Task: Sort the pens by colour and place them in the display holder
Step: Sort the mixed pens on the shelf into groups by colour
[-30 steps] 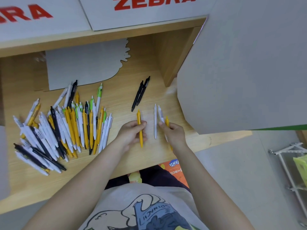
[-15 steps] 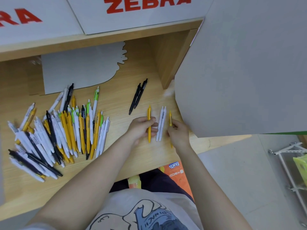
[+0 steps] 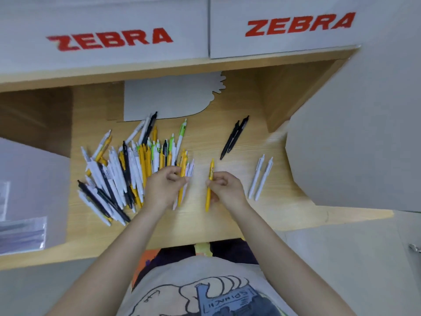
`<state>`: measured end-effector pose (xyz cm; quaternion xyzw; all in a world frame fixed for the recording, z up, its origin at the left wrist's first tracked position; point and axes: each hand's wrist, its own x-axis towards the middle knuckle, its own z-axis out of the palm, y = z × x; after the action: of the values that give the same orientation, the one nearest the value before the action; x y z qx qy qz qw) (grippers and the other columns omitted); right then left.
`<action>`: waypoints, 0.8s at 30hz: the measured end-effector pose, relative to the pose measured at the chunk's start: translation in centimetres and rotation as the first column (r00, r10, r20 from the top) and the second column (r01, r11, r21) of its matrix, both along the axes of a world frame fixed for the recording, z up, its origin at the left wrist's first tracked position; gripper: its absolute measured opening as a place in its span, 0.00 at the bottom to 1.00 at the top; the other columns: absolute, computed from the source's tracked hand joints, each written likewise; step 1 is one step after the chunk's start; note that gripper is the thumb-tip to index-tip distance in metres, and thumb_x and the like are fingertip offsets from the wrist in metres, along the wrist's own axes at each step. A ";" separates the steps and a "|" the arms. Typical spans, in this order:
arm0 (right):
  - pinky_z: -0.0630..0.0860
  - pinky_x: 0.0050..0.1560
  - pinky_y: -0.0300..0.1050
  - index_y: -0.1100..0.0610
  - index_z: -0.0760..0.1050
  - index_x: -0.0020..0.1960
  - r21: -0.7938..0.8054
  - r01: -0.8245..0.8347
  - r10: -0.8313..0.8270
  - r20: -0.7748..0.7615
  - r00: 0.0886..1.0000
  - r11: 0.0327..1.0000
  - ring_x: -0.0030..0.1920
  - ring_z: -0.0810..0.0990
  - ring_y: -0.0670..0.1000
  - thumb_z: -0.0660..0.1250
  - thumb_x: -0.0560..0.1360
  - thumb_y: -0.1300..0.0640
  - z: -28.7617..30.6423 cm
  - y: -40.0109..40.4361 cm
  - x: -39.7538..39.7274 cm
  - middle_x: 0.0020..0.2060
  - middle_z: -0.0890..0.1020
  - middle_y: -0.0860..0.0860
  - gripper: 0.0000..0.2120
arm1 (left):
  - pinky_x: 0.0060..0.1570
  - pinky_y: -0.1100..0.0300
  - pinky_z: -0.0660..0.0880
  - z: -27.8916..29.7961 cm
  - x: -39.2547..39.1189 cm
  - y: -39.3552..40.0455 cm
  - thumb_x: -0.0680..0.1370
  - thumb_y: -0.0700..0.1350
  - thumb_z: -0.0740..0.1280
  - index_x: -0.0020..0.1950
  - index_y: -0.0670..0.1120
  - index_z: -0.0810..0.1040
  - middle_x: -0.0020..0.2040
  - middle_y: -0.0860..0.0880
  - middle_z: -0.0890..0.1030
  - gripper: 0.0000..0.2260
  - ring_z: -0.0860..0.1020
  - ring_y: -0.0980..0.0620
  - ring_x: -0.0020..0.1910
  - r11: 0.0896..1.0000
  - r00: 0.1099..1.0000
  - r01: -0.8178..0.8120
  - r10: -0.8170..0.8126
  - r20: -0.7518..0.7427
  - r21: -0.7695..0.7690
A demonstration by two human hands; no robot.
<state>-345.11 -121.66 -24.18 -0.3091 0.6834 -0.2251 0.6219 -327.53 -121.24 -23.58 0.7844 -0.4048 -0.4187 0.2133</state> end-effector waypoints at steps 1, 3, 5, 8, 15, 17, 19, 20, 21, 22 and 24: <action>0.82 0.46 0.59 0.61 0.77 0.58 0.005 -0.017 0.017 0.004 1.000 1.000 0.44 0.83 0.58 0.73 0.74 0.58 0.0 -0.2 1.6 0.40 0.81 0.55 0.15 | 0.54 0.57 0.76 0.3 1.4 0.4 0.74 0.47 0.76 0.60 0.45 0.81 0.40 0.52 0.82 0.16 0.79 0.53 0.46 0.999 0.997 -0.009 0.012 0.072 -0.035; 0.82 0.46 0.61 0.61 0.77 0.57 -0.001 -0.056 0.056 0.009 0.998 0.998 0.41 0.83 0.57 0.74 0.74 0.59 0.1 -0.7 4.5 0.39 0.80 0.54 0.14 | 0.49 0.58 0.75 0.6 4.0 1.2 0.75 0.48 0.75 0.62 0.44 0.80 0.41 0.50 0.82 0.18 0.79 0.51 0.43 0.997 0.985 0.003 0.010 0.171 -0.076; 0.82 0.47 0.61 0.60 0.77 0.57 -0.023 -0.099 0.100 0.024 0.995 0.995 0.39 0.83 0.58 0.74 0.74 0.59 0.1 -1.2 7.1 0.40 0.81 0.55 0.14 | 0.48 0.57 0.76 0.6 6.0 1.5 0.75 0.48 0.75 0.65 0.44 0.79 0.40 0.51 0.80 0.19 0.79 0.50 0.42 0.995 0.974 0.031 -0.009 0.228 -0.091; 0.83 0.42 0.49 0.59 0.76 0.61 -0.052 -0.151 0.156 0.106 0.982 0.987 0.34 0.82 0.54 0.70 0.76 0.63 0.7 -1.9 9.4 0.39 0.82 0.57 0.14 | 0.49 0.55 0.77 0.1 8.2 1.7 0.76 0.48 0.73 0.71 0.45 0.74 0.45 0.49 0.80 0.24 0.79 0.48 0.46 0.990 0.967 0.047 -0.012 0.253 -0.134; 0.76 0.38 0.46 0.52 0.75 0.42 -0.049 -0.127 0.100 -0.373 0.923 0.991 0.35 0.80 0.54 0.67 0.76 0.57 -1.3 -1.7 7.0 0.36 0.82 0.54 0.05 | 0.75 0.38 0.55 -2.6 9.0 1.9 0.81 0.58 0.62 0.78 0.52 0.64 0.79 0.45 0.60 0.27 0.54 0.41 0.79 0.830 0.746 0.529 -0.358 0.562 -0.173; 0.80 0.44 0.50 0.50 0.73 0.41 -0.008 -0.163 0.147 -0.391 0.908 0.987 0.40 0.82 0.57 0.71 0.73 0.51 -2.2 -1.4 7.4 0.39 0.84 0.55 0.08 | 0.76 0.36 0.44 -3.6 8.4 1.6 0.80 0.64 0.58 0.80 0.58 0.56 0.82 0.48 0.49 0.30 0.42 0.42 0.80 0.793 0.670 0.605 -0.464 0.579 -0.064; 0.81 0.48 0.53 0.50 0.73 0.41 -0.011 -0.157 0.142 -0.372 0.917 0.987 0.43 0.83 0.57 0.74 0.71 0.48 -2.5 -1.5 8.3 0.41 0.84 0.55 0.10 | 0.74 0.36 0.38 -4.5 8.1 1.5 0.79 0.68 0.54 0.81 0.60 0.51 0.82 0.50 0.43 0.32 0.36 0.43 0.80 0.783 0.628 0.622 -0.503 0.594 0.005; 0.81 0.49 0.54 0.51 0.73 0.42 -0.017 -0.147 0.131 -0.359 0.924 0.989 0.44 0.84 0.57 0.74 0.71 0.48 -2.7 -1.6 8.7 0.43 0.84 0.54 0.11 | 0.74 0.36 0.36 -5.0 8.2 1.5 0.79 0.68 0.52 0.81 0.60 0.50 0.82 0.50 0.42 0.31 0.35 0.44 0.79 0.783 0.622 0.622 -0.503 0.600 0.012; 0.81 0.50 0.54 0.51 0.73 0.44 -0.022 -0.132 0.116 -0.354 0.928 0.991 0.45 0.84 0.56 0.74 0.71 0.49 -2.7 -1.8 9.1 0.45 0.84 0.54 0.12 | 0.74 0.37 0.36 -5.2 8.3 1.5 0.80 0.68 0.51 0.81 0.60 0.51 0.82 0.51 0.42 0.31 0.35 0.45 0.79 0.785 0.621 0.620 -0.497 0.606 0.007; 0.80 0.51 0.54 0.52 0.73 0.45 -0.024 -0.111 0.096 -0.347 0.933 0.994 0.46 0.84 0.56 0.75 0.71 0.49 -2.7 -1.9 9.3 0.46 0.84 0.54 0.12 | 0.74 0.37 0.36 -5.4 8.5 1.5 0.80 0.68 0.51 0.81 0.60 0.51 0.82 0.51 0.42 0.31 0.36 0.45 0.80 0.784 0.619 0.621 -0.489 0.615 -0.003; 0.81 0.52 0.56 0.52 0.75 0.41 -0.004 -0.039 0.036 -0.300 0.953 0.999 0.46 0.84 0.57 0.75 0.71 0.52 -3.2 -1.9 9.6 0.43 0.84 0.54 0.10 | 0.75 0.38 0.36 -5.7 9.0 1.6 0.80 0.68 0.50 0.81 0.60 0.52 0.82 0.51 0.43 0.30 0.37 0.45 0.80 0.774 0.603 0.633 -0.486 0.633 -0.009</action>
<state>-335.51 -123.56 -27.43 -0.3557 0.7628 -0.1669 0.5136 -318.56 -119.62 -29.29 0.6757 -0.7225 -0.1445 0.0214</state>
